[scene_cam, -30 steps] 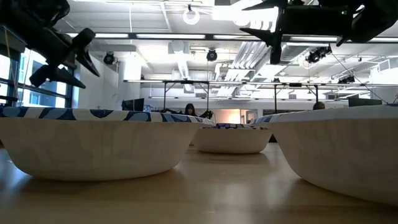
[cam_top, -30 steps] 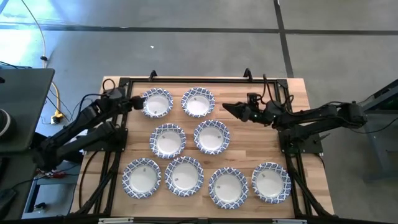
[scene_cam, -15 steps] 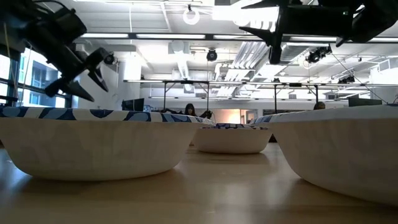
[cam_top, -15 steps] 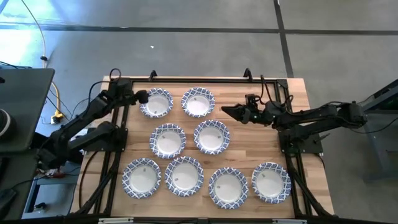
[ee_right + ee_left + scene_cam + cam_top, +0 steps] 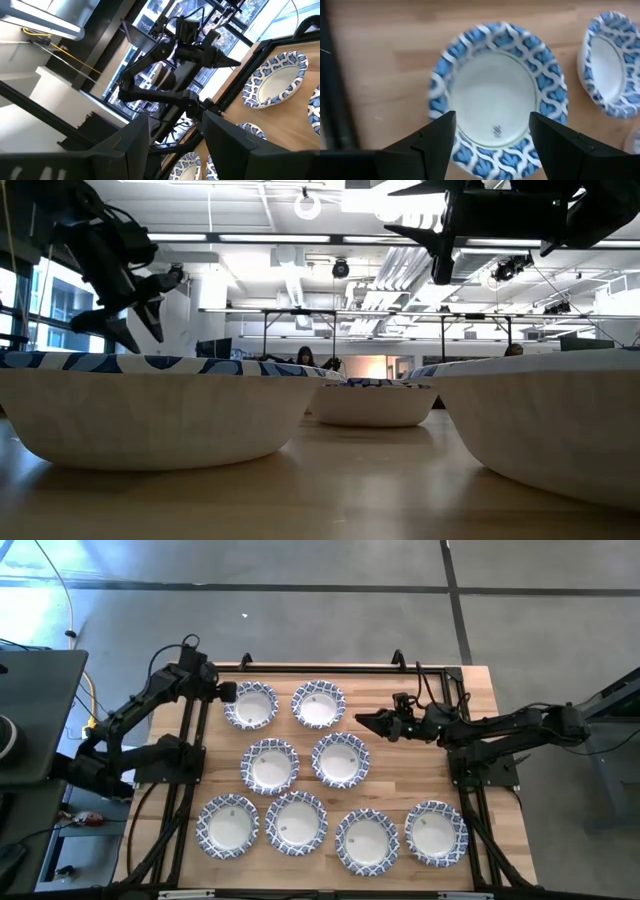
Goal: Nest bowls inside each other
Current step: Stack the white patterned bowl on top of the other white patterned bowl
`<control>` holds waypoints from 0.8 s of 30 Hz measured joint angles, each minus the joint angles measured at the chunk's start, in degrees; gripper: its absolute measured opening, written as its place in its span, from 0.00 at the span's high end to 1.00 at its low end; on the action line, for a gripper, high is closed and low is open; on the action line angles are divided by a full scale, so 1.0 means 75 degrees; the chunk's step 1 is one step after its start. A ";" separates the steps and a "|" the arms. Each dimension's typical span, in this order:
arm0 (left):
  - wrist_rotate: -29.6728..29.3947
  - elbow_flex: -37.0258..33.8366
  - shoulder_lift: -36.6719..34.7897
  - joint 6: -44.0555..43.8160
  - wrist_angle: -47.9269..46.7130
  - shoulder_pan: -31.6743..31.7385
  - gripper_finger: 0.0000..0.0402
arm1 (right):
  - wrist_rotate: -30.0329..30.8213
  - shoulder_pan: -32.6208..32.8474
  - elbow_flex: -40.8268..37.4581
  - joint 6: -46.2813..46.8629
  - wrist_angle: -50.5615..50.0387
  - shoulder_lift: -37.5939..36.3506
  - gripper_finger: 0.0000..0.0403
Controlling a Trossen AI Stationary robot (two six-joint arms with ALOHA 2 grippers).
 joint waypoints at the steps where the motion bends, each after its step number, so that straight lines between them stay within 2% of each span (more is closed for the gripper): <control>1: -0.0075 0.0077 0.0042 -0.0037 -0.0088 0.0005 0.40 | 0.0001 0.0000 0.0000 -0.0002 -0.0004 0.0000 0.57; 5: -0.0197 0.0172 0.0165 0.0074 -0.0370 0.0003 0.40 | 0.0002 0.0000 0.0000 -0.0006 -0.0012 0.0000 0.57; 11: -0.0783 0.0175 0.0230 0.0075 -0.0688 0.0009 0.40 | 0.0002 0.0003 0.0000 0.0009 -0.0015 0.0000 0.57; 24: -0.0586 0.0175 0.0991 -0.0148 -0.0959 0.0009 0.40 | 0.0002 0.0006 0.0000 0.0009 -0.0035 0.0000 0.57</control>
